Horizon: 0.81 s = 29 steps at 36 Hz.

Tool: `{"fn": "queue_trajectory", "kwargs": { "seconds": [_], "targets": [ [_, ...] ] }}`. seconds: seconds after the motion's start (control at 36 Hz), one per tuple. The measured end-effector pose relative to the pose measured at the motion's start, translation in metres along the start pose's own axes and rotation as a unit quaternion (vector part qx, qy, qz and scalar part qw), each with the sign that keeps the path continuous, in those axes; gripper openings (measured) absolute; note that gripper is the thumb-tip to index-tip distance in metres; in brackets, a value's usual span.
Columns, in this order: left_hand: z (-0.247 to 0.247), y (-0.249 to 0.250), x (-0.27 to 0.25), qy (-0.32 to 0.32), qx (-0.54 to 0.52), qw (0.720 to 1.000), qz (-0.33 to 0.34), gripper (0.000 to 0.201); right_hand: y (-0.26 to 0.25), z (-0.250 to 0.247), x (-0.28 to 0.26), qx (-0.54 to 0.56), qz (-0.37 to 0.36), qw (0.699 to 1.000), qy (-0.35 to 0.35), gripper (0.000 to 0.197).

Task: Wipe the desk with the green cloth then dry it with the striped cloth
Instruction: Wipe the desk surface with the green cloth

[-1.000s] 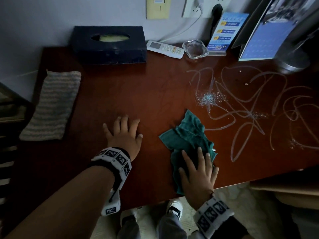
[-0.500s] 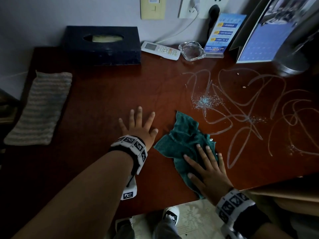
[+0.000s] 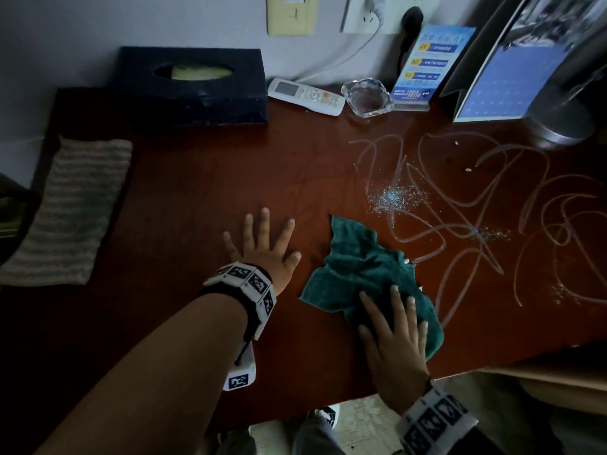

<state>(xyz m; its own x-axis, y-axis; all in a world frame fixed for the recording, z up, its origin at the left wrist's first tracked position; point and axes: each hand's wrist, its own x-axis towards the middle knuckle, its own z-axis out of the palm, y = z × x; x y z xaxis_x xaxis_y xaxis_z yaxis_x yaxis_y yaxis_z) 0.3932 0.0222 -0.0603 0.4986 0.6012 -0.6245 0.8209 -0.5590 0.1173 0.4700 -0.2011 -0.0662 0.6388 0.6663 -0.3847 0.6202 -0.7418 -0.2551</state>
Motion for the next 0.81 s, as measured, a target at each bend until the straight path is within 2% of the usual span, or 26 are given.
{"fn": "queue_trajectory", "kwargs": {
  "seconds": [0.19, 0.28, 0.69, 0.81],
  "targets": [
    [0.002, -0.001, 0.0, 0.011, 0.0, 1.0, 0.005, 0.059, -0.005, 0.002, 0.018, -0.042, 0.044, 0.997, -0.044, 0.053],
    [0.004, -0.001, 0.001, 0.019, -0.002, 1.0, 0.005, 0.059, -0.005, -0.006, 0.031, -0.042, 0.034, 0.997, -0.062, 0.048],
    [0.004, -0.002, 0.004, 0.009, 0.0, 1.0, 0.006, 0.059, -0.016, -0.031, 0.081, -0.048, 0.024, 0.994, -0.092, 0.051],
    [0.004, -0.003, 0.005, 0.004, -0.004, 1.0, 0.007, 0.059, -0.011, -0.046, 0.079, -0.022, -0.018, 0.996, -0.086, 0.051]
  ]
}}
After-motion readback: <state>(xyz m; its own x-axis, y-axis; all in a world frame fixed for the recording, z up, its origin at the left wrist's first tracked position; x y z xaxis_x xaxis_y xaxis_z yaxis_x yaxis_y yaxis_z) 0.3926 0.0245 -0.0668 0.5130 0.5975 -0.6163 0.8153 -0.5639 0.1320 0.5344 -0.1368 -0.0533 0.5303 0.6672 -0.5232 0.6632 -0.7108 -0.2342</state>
